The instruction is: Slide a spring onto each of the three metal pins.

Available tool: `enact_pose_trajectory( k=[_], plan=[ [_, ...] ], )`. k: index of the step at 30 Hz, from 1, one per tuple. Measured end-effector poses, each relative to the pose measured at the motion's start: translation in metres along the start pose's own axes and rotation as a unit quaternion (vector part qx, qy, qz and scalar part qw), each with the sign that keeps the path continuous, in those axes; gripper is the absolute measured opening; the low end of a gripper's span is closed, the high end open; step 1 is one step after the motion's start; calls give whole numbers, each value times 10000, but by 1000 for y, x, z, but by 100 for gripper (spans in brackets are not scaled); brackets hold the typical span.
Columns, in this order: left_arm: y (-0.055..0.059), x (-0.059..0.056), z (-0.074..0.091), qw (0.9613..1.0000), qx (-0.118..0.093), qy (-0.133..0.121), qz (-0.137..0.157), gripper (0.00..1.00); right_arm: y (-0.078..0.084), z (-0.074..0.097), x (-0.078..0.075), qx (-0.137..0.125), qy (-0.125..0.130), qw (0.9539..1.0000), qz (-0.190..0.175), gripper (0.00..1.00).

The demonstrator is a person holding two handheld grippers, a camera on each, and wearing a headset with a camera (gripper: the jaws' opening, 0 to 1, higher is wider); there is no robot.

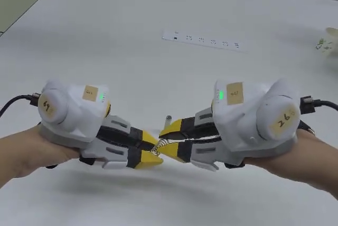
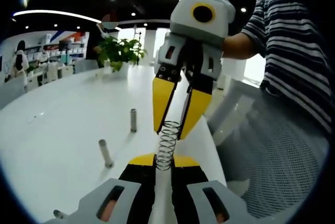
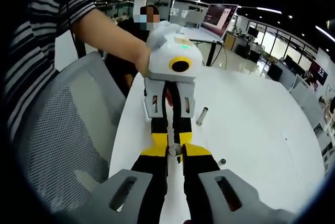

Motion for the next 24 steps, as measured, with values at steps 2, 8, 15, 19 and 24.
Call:
enact_pose_trajectory(
  k=[2,8,15,19,24],
  plan=[
    [0,-1,-1,10000,4,-3,-14,2,-2,-2,1,21,12,10000,90,7],
    [-1,-3,-3,10000,5,2,5,3,-6,-6,4,1,35,9997,247,7],
    [1,-5,-1,9999,35,-27,90,3,-4,-5,5,-3,34,9997,255,7],
    [0,-5,0,9999,-8,-52,138,3,-6,-4,4,-4,31,9996,265,7],
    [-1,-4,1,9998,-42,-111,147,4,-7,-5,4,23,43,9996,282,7]
  ],
)
Point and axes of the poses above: the centre of the closed fingertips' face, and the gripper's own axes: z roughly backward along the fingers, x roughly to its left, y roughly out of its underside, the point moved 8 cm from there along z, roughly backward along the fingers, and after that the axes turned 1 degree about -y, right-handed, at the moved point
